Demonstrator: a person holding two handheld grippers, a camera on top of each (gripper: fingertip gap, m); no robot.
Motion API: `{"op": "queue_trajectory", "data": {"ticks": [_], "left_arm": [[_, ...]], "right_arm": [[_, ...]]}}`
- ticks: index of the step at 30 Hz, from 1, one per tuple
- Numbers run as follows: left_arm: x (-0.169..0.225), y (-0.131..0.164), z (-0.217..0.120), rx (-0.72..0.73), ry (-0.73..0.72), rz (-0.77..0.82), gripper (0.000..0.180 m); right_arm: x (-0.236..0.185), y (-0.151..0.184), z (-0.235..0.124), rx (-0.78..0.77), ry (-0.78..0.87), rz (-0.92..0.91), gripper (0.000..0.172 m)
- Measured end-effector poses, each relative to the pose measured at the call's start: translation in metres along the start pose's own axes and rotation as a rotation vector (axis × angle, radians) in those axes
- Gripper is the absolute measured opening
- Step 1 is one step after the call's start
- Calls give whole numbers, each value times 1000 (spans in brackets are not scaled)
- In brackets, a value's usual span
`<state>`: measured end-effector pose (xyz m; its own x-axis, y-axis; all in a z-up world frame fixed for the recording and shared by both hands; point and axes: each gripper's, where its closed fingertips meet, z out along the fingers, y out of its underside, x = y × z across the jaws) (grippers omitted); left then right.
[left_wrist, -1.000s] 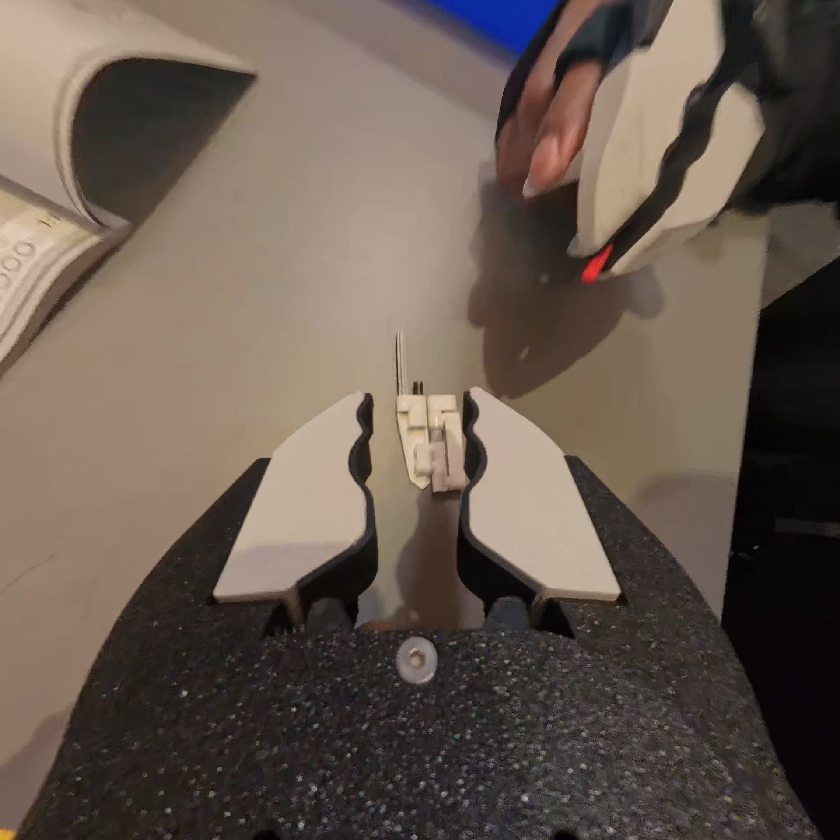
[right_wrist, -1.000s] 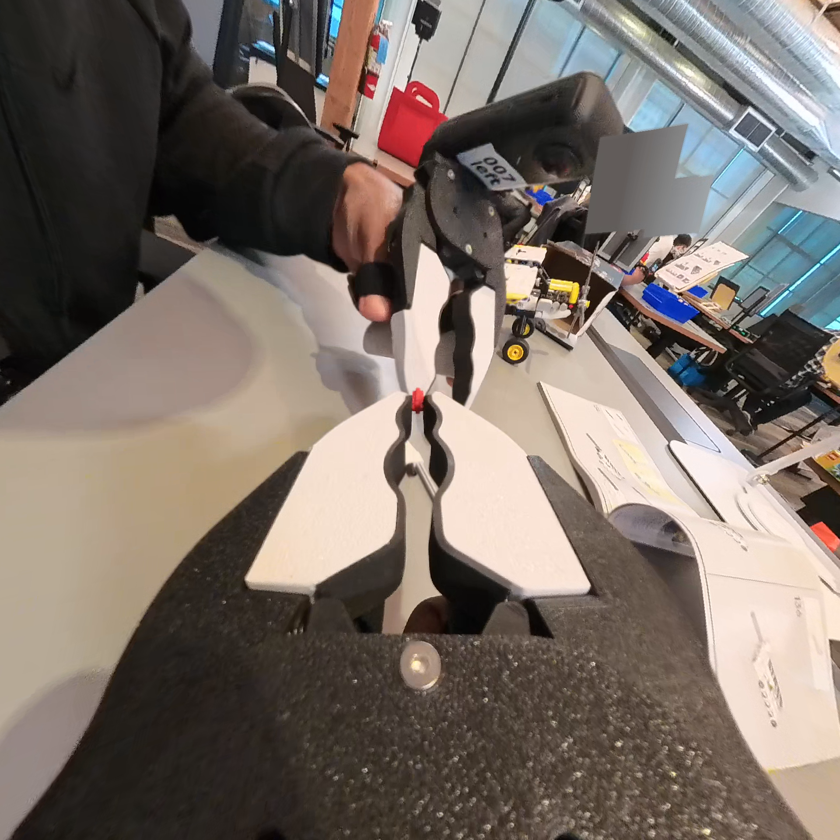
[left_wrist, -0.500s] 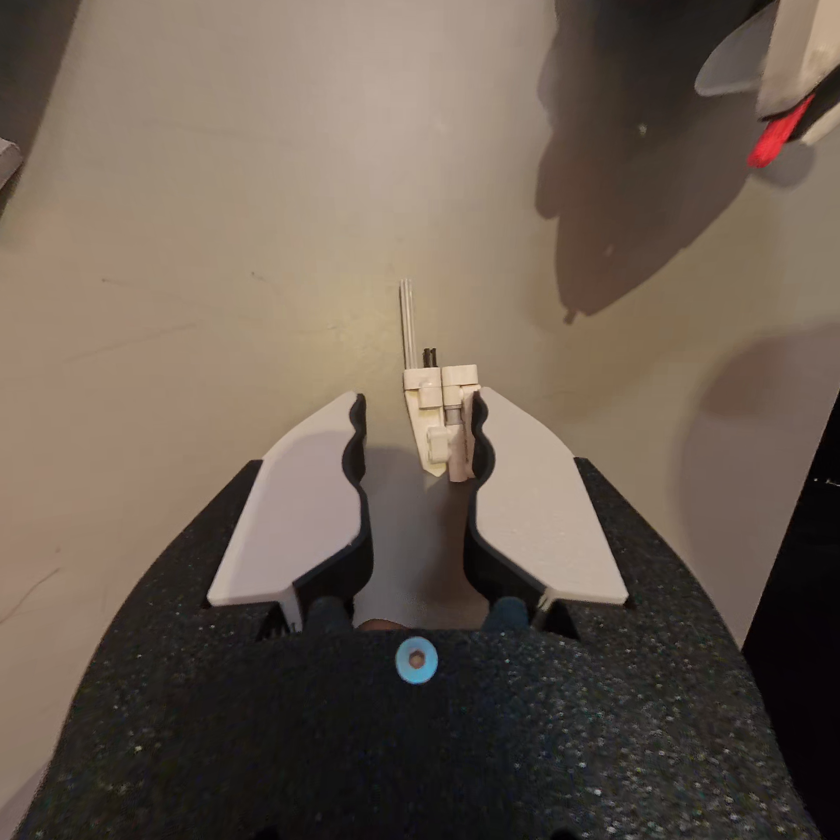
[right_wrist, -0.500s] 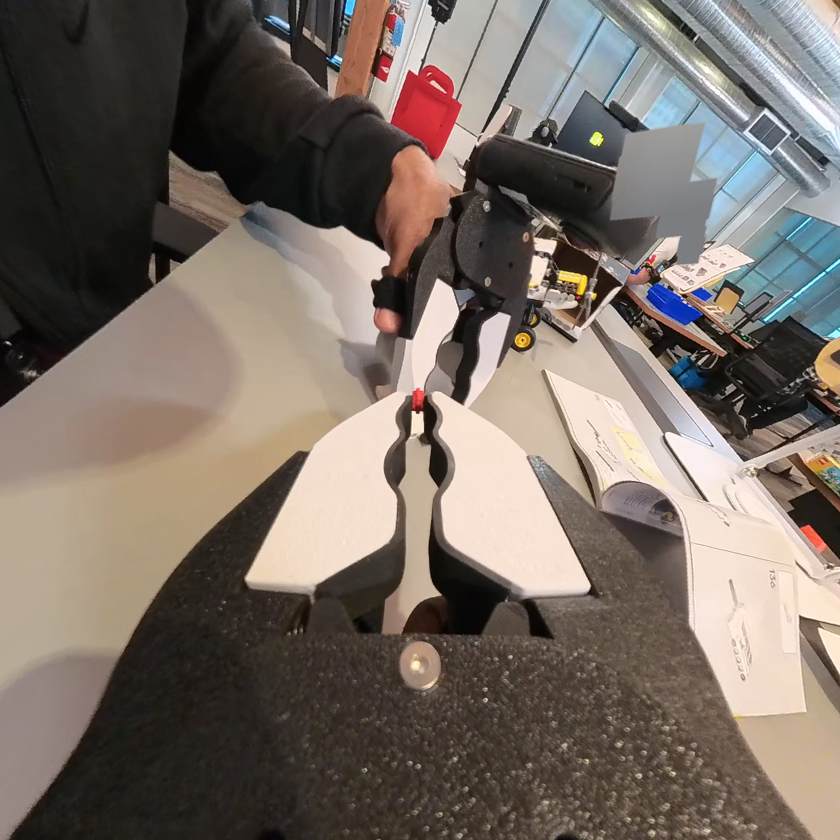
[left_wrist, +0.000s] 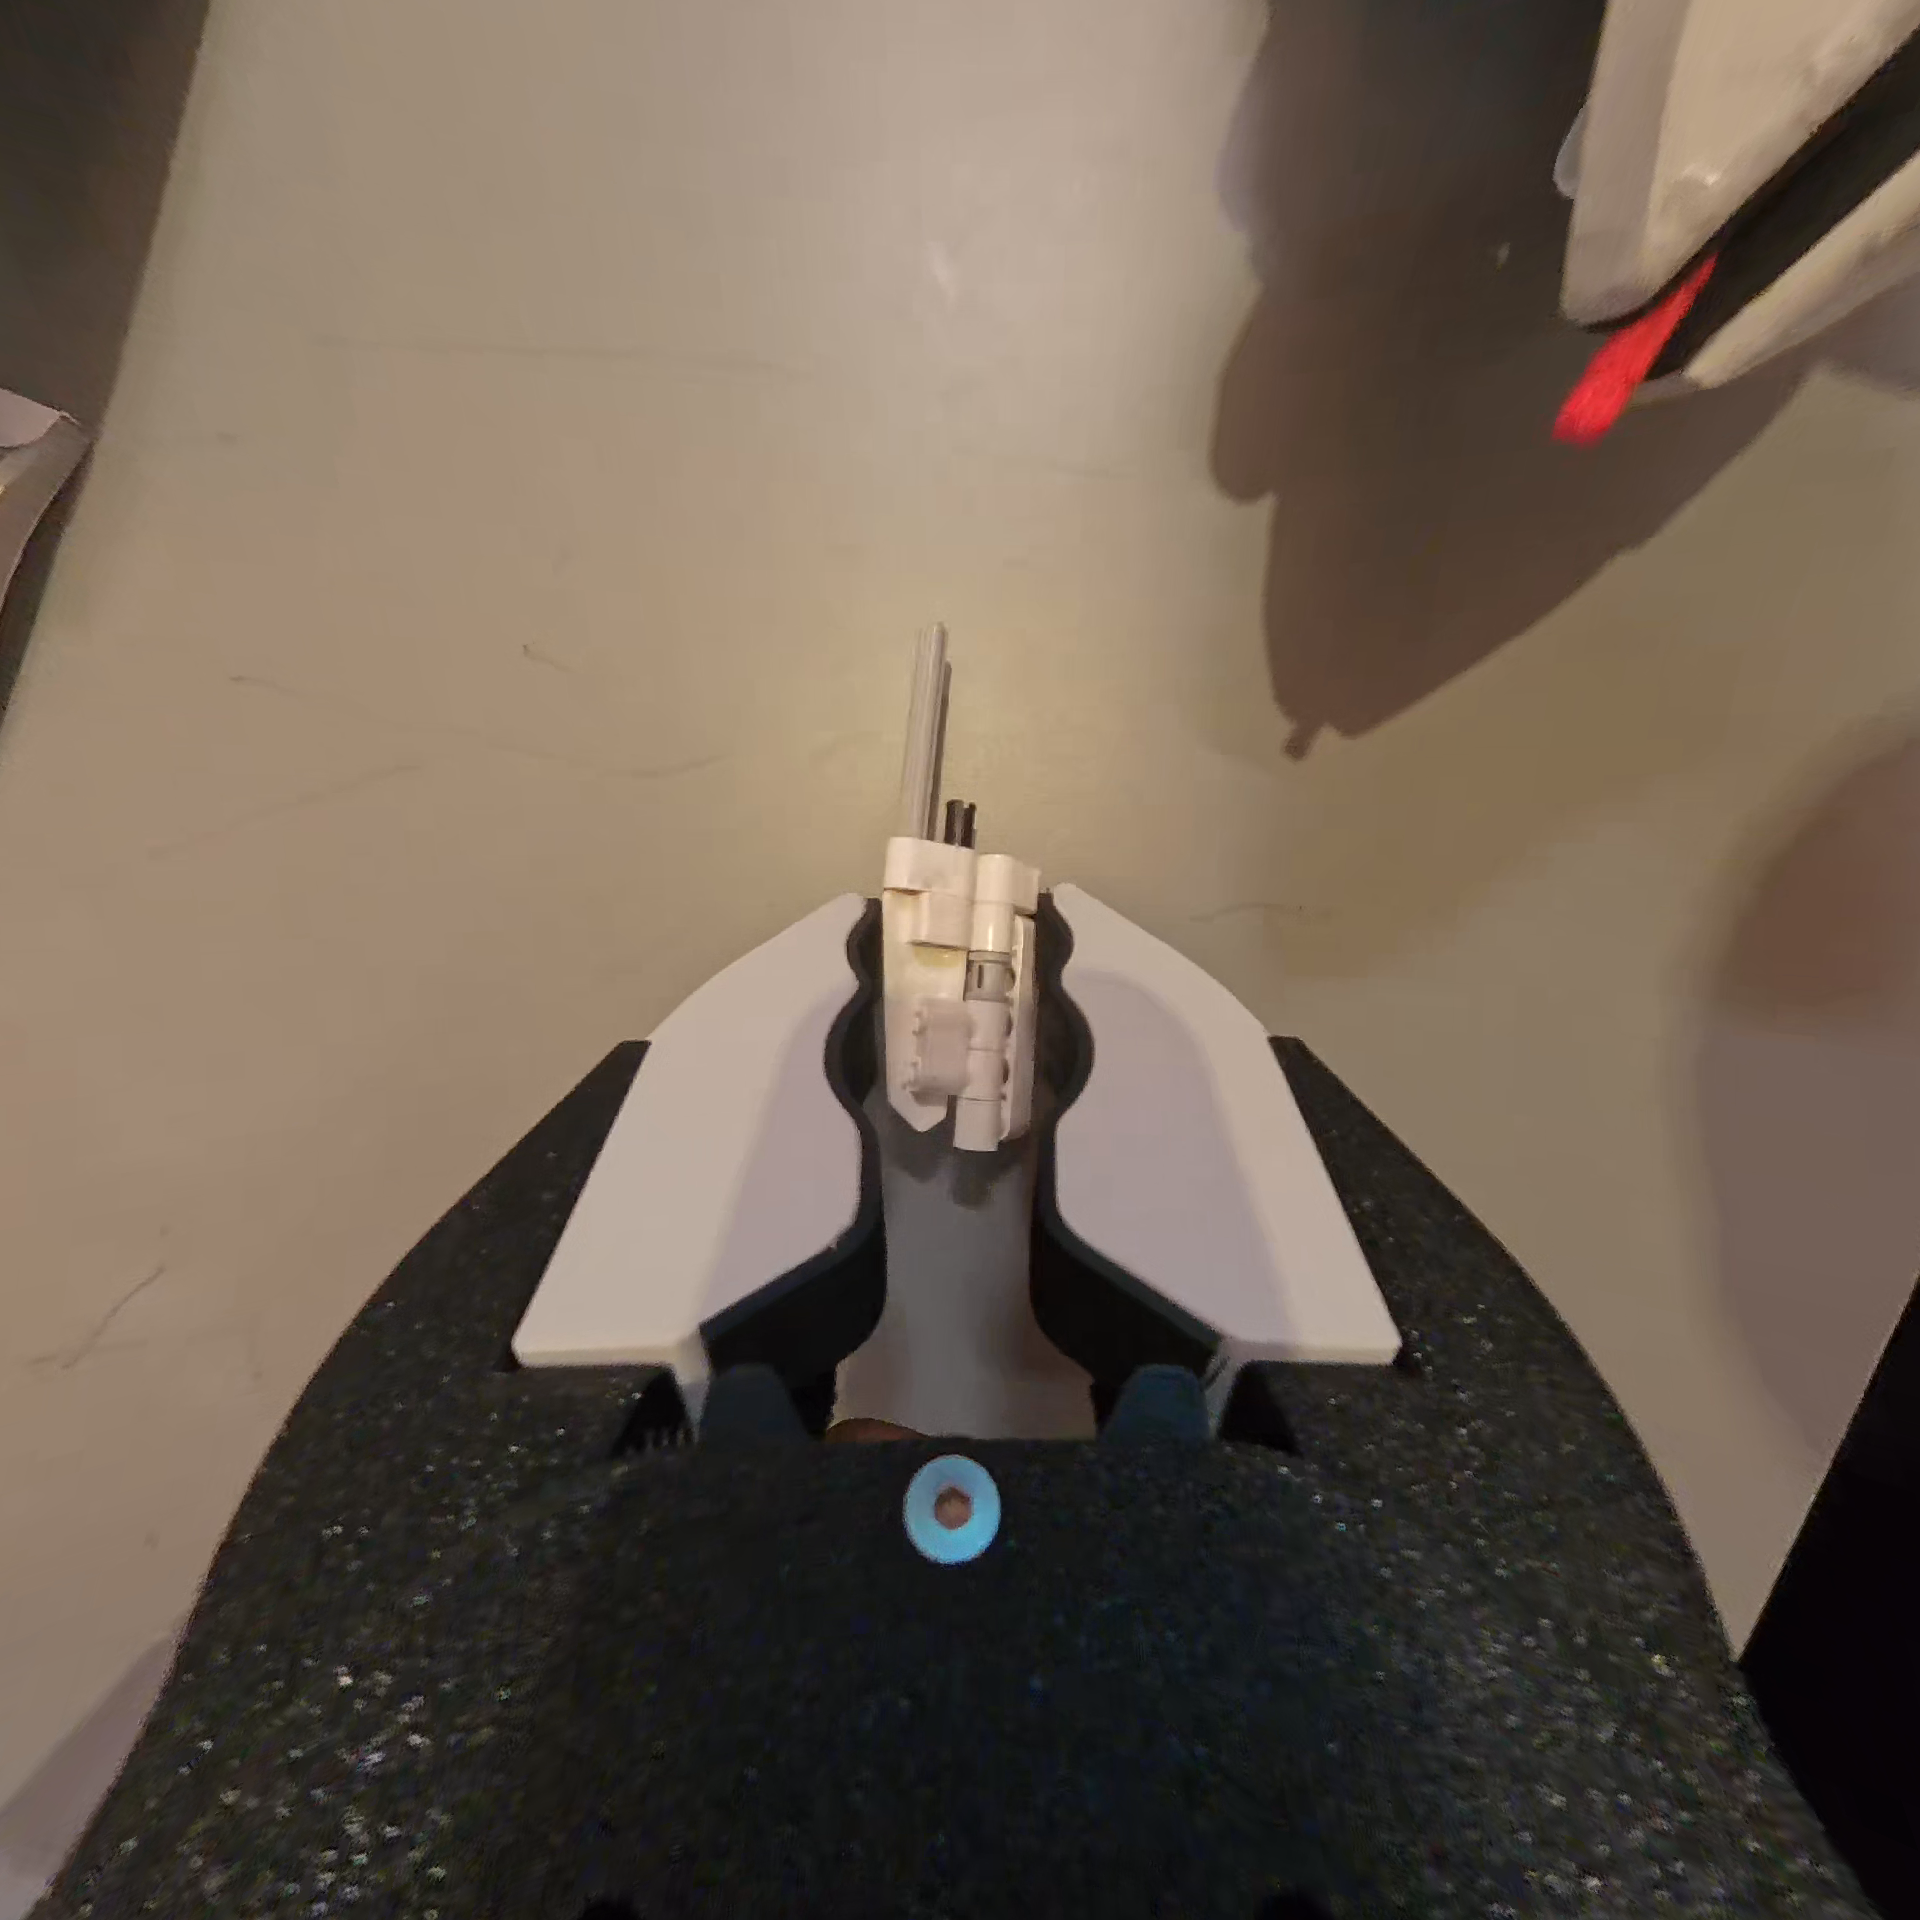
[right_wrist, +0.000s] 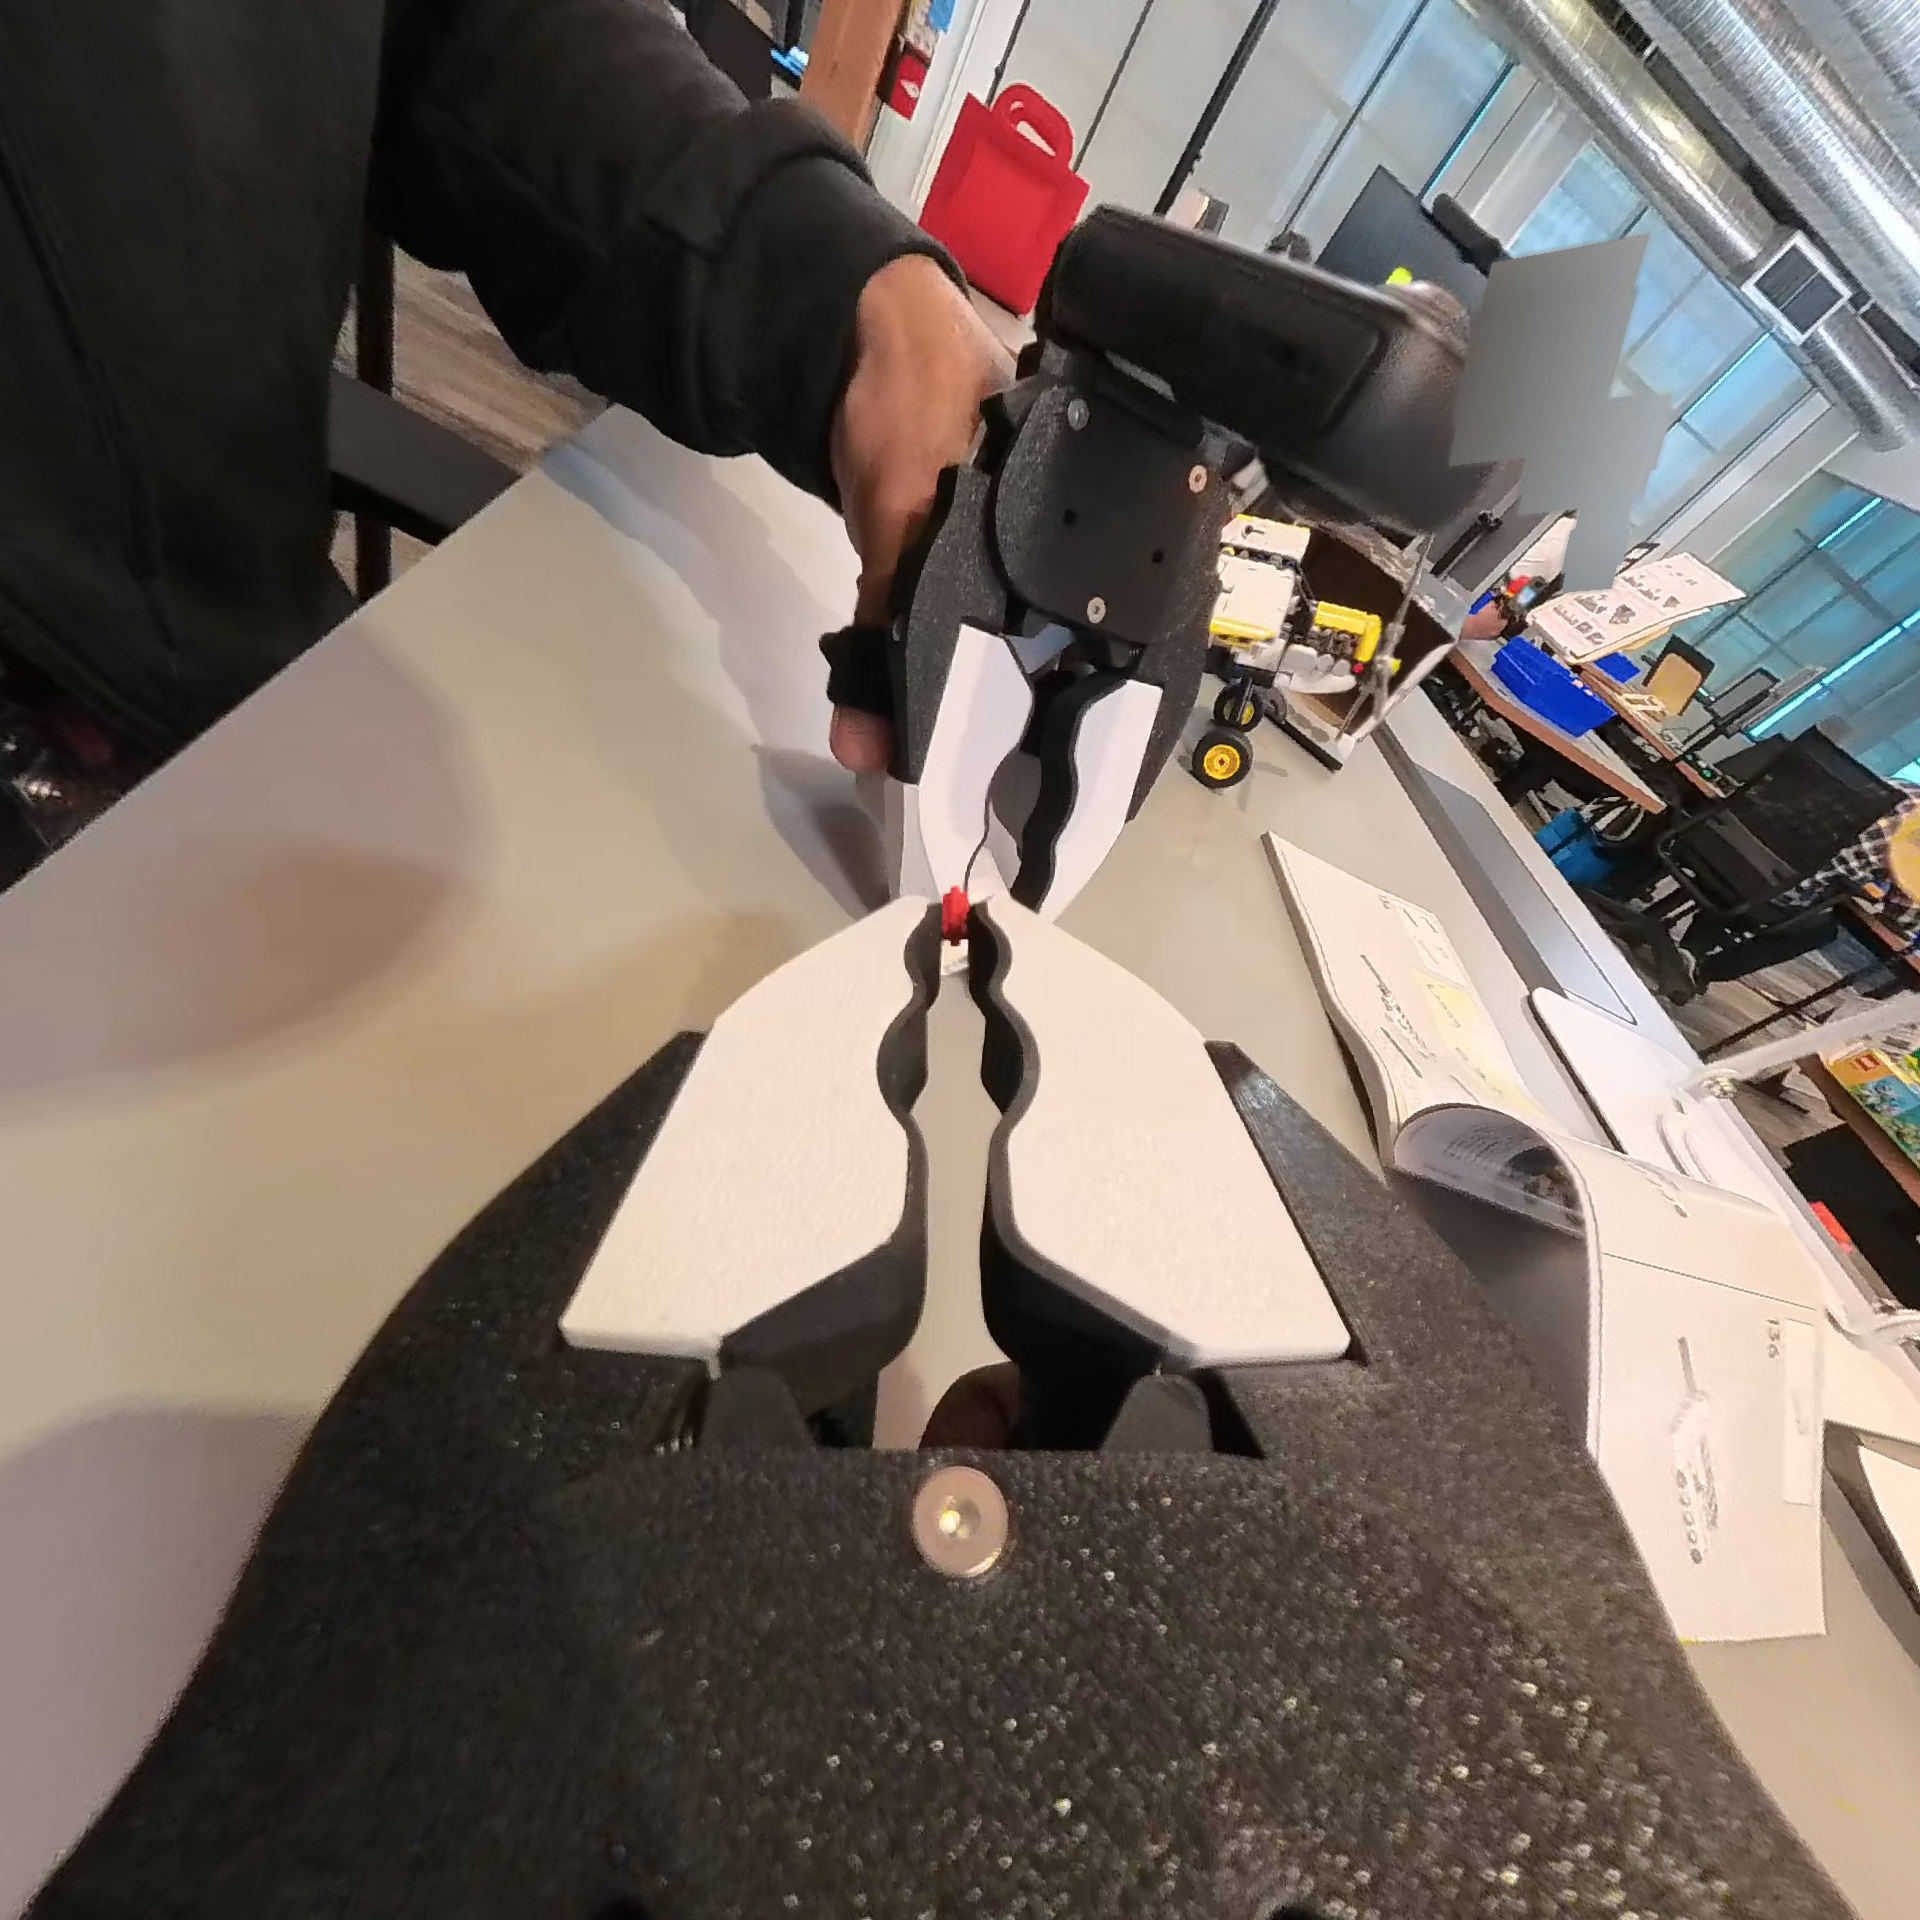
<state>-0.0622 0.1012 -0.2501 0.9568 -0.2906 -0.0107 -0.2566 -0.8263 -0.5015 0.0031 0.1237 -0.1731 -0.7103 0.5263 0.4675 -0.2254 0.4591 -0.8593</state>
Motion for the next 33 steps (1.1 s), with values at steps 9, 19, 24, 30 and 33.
{"op": "queue_trajectory", "data": {"ticks": [9,19,24,30,33], "left_arm": [[9,-2,-2,102,113,-63,24],[23,-30,-19,350,212,-64,24],[30,-63,-48,647,346,-143,24],[38,-78,-58,773,509,-264,24],[38,-79,-55,791,554,-325,24]], "right_arm": [[0,19,8,-120,22,-26,5],[2,30,16,-214,48,-18,5],[6,27,19,-201,60,30,5],[14,12,22,-108,70,135,4],[15,5,23,-59,71,146,4]]}}
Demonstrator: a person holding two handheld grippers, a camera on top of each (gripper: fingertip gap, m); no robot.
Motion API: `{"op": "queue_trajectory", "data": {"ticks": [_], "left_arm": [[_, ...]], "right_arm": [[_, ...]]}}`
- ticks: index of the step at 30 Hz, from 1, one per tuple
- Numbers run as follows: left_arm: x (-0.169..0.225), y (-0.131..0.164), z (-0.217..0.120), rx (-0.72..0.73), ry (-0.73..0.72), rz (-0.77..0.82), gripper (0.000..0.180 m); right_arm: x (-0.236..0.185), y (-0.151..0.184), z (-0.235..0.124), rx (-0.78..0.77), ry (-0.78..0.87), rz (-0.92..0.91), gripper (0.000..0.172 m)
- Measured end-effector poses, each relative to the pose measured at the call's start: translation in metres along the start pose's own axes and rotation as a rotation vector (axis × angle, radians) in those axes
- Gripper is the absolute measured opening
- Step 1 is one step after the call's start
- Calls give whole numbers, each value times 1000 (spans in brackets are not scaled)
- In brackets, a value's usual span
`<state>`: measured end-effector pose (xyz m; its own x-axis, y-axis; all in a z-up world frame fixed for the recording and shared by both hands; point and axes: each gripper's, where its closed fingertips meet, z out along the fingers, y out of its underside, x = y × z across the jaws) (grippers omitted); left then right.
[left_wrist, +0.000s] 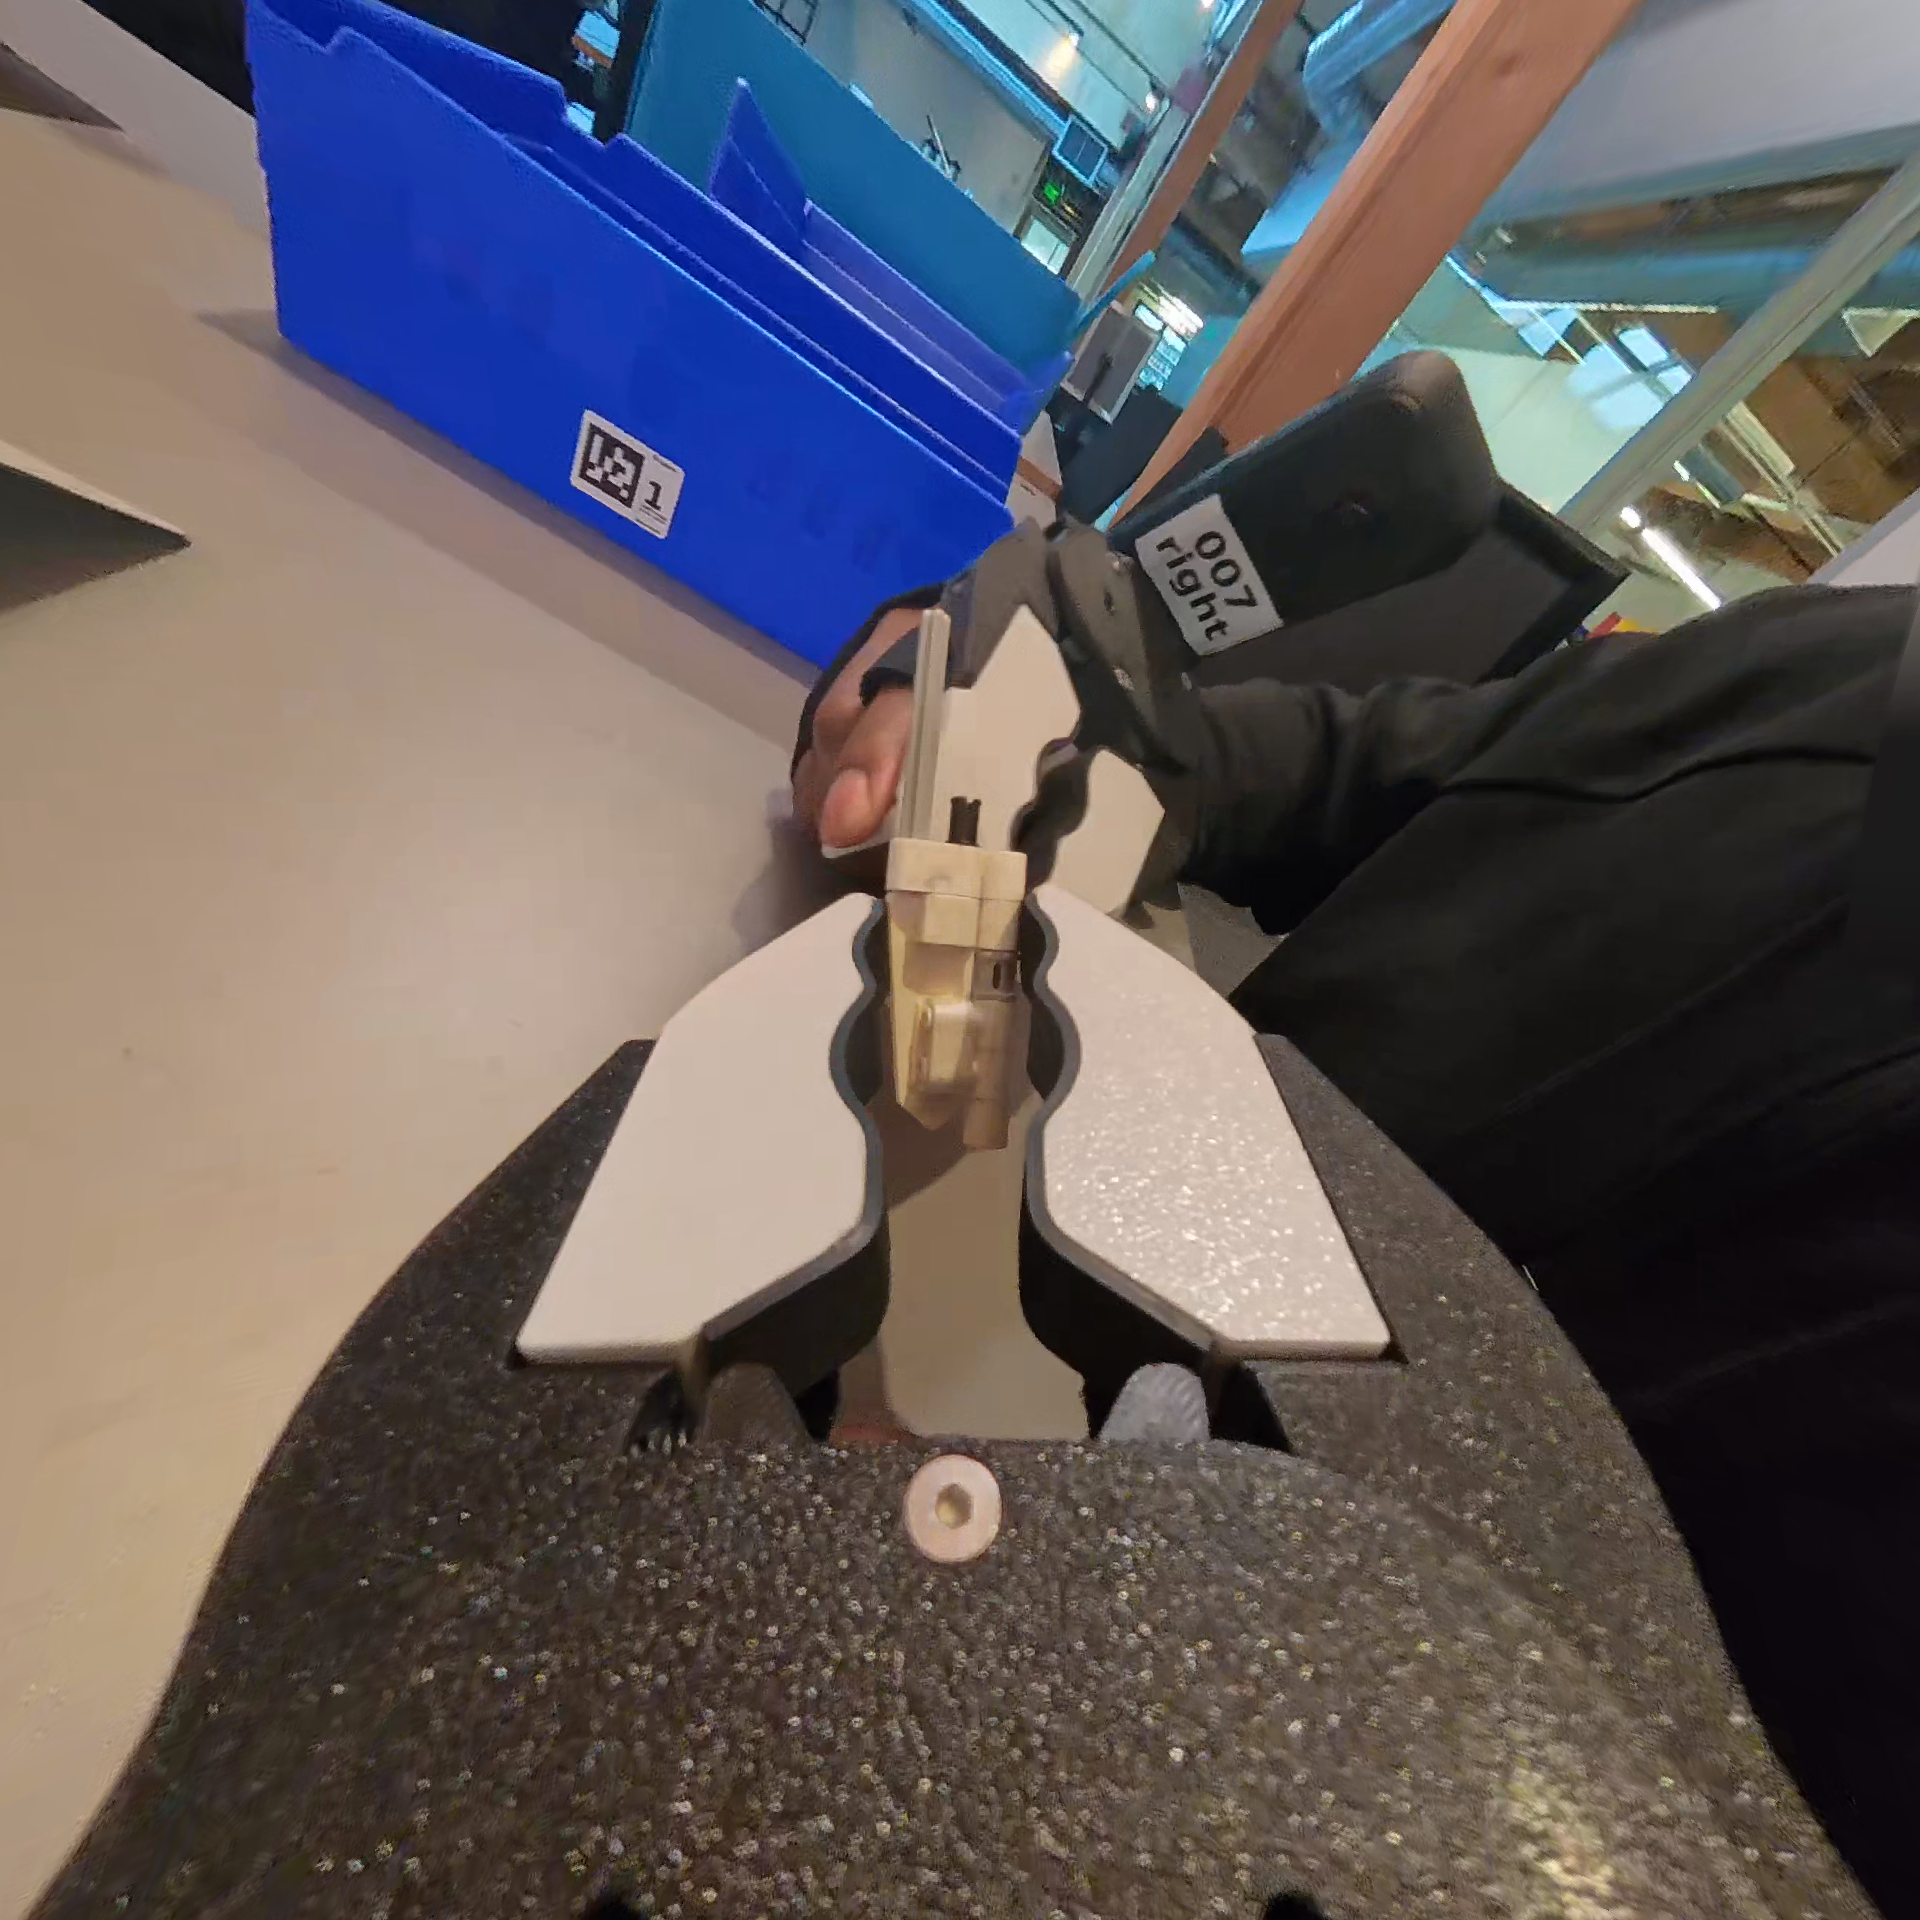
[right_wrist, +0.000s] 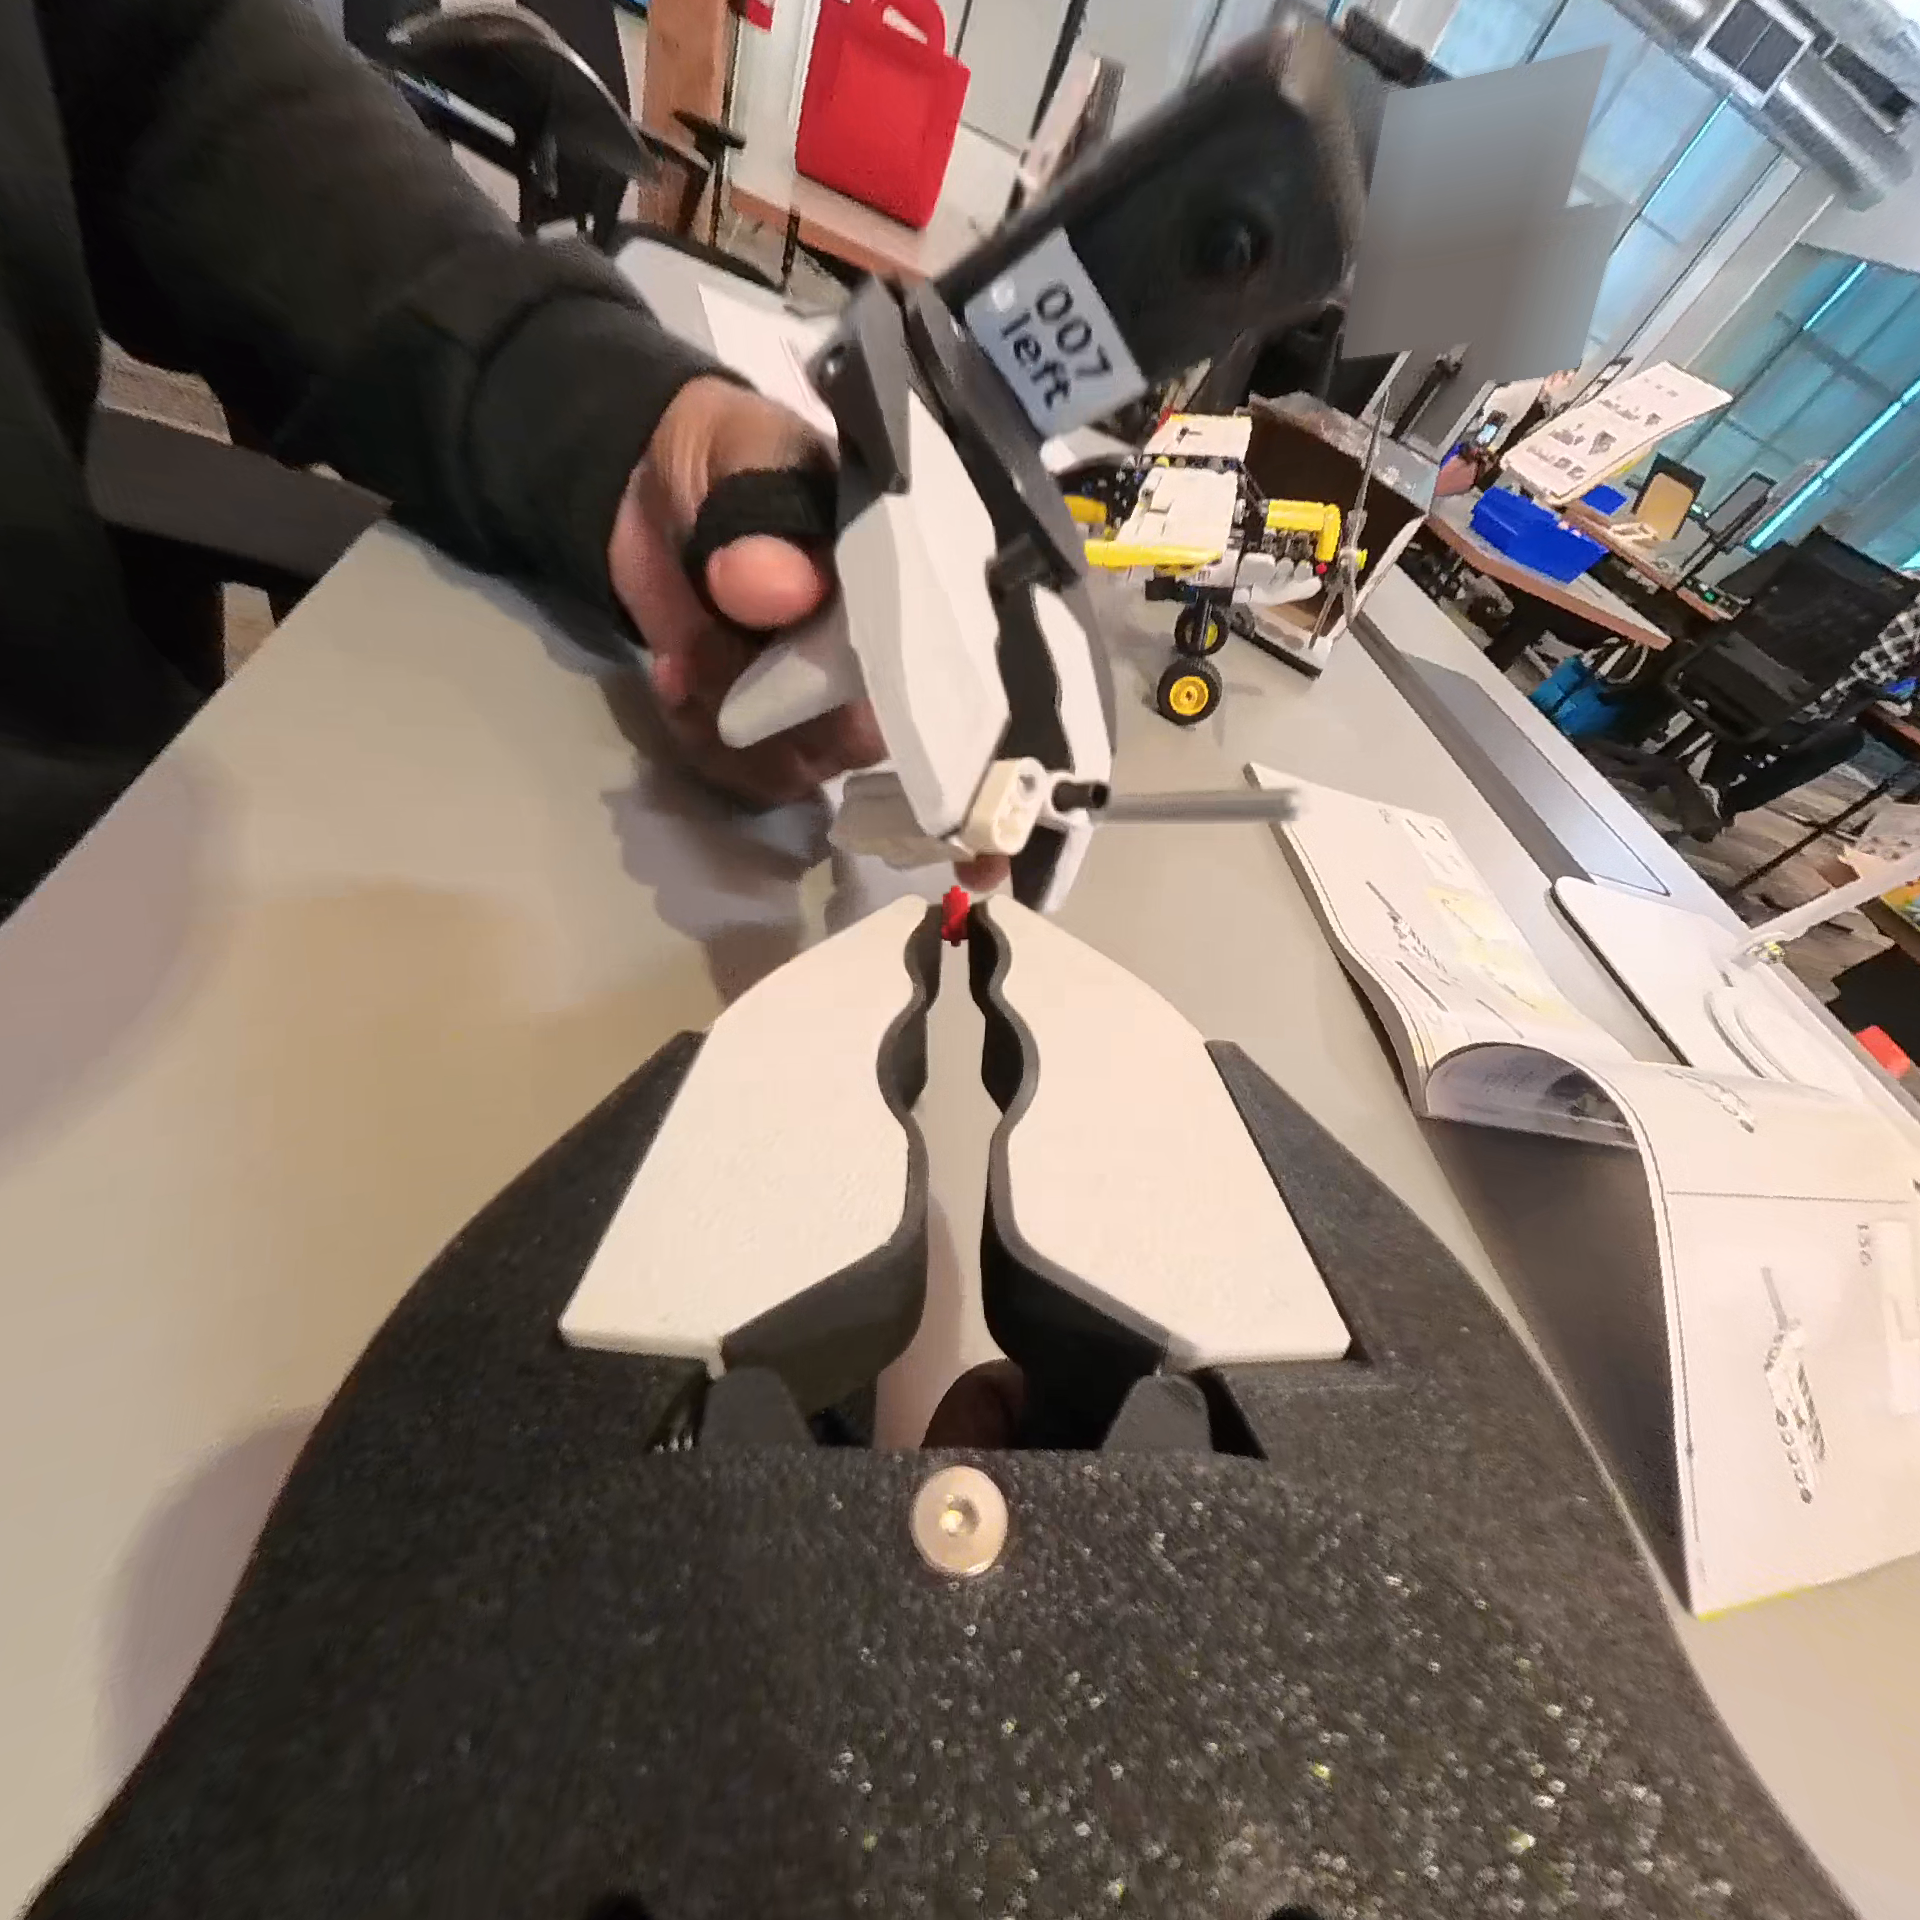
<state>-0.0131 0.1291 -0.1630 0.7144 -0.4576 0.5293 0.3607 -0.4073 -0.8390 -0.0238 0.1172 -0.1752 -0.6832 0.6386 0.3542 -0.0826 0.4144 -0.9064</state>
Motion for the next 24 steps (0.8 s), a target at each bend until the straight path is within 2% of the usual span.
{"op": "queue_trajectory", "data": {"ticks": [5,15,24], "left_arm": [[-2,-1,-1,20,-15,11,24],[7,6,-3,-40,82,-12,24],[-9,17,-6,-152,-99,318,24]], "right_arm": [[0,-9,-2,53,6,5,4],[-2,-17,-6,123,-45,69,4],[-1,-7,-10,38,-91,106,4]]}}
